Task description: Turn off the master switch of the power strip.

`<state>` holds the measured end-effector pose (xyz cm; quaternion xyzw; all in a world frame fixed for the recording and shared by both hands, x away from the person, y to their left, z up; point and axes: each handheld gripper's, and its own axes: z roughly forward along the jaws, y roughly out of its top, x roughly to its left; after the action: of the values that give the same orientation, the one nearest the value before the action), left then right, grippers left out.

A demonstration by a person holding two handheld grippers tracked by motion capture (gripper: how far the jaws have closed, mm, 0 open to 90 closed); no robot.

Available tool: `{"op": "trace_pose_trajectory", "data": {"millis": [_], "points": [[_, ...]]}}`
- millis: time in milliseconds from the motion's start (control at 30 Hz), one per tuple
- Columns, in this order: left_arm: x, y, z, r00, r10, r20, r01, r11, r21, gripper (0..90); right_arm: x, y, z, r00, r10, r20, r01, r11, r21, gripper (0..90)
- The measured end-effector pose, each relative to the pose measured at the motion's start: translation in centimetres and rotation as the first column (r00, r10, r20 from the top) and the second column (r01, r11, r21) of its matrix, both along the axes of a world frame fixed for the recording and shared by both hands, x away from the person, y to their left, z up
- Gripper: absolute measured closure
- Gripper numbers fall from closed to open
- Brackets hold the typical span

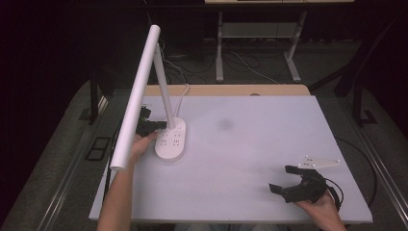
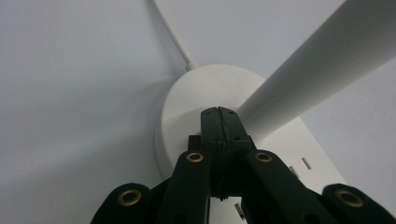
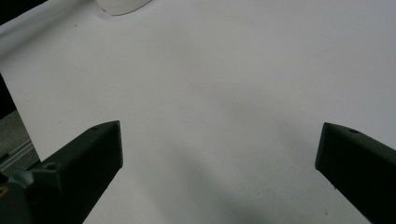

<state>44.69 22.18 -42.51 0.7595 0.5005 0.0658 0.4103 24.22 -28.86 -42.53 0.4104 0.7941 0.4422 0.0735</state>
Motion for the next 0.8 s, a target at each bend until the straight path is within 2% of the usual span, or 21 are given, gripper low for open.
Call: {"op": "trace_pose_trajectory", "data": {"millis": [67, 133, 267, 333, 433, 567, 633, 767, 800], "points": [[0.01, 0.01, -0.05, 0.9998, 0.020, 0.005, -0.020, 0.9998, 0.002, 90.0, -0.01, 0.03, -0.01, 1.0000, 0.001, -0.002, -0.001, 1.0000, -0.002, 0.3], [0.02, 0.07, -0.18, 0.9994, 0.035, 0.005, -0.035, 0.9993, -0.014, 90.0, -0.02, 0.08, -0.03, 1.0000, 0.006, 0.001, -0.006, 1.0000, -0.005, 0.2], [-0.03, 0.09, -0.25, 0.9995, 0.030, 0.011, -0.030, 0.9995, -0.013, 90.0, -0.04, 0.14, -0.07, 0.9999, 0.011, 0.002, -0.011, 0.9999, -0.008, 0.3], [0.00, 0.12, -0.36, 0.9992, 0.040, 0.009, -0.040, 0.9987, -0.032, 90.0, -0.03, 0.14, -0.08, 1.0000, 0.008, -0.004, -0.008, 0.9999, -0.010, 0.3], [-0.01, 0.01, -0.34, 0.9993, 0.036, 0.008, -0.036, 0.9993, -0.007, 90.0, -0.04, 0.13, -0.06, 0.9999, 0.011, 0.002, -0.011, 0.9999, -0.010, 0.3], [0.00, 0.02, -0.37, 0.9986, 0.053, 0.000, -0.053, 0.9983, -0.025, 90.0, -0.08, 0.12, -0.04, 0.9999, 0.011, 0.004, -0.011, 0.9999, -0.011, 0.3], [0.01, -0.16, -0.25, 0.9980, 0.064, -0.001, -0.064, 0.9978, -0.020, 90.0, -0.07, 0.12, -0.07, 0.9999, 0.011, 0.003, -0.011, 0.9999, -0.012, 0.3], [-0.09, -0.28, -0.11, 0.9988, 0.047, 0.015, -0.047, 0.9988, 0.015, 90.0, -0.03, 0.19, -0.06, 0.9999, 0.011, 0.001, -0.011, 0.9999, -0.011, 0.2], [-0.17, -0.39, -0.10, 0.9981, 0.059, 0.017, -0.060, 0.9981, 0.017, 90.0, -0.05, 0.20, -0.04, 1.0000, 0.009, 0.001, -0.009, 0.9999, -0.011, 0.3]]}}
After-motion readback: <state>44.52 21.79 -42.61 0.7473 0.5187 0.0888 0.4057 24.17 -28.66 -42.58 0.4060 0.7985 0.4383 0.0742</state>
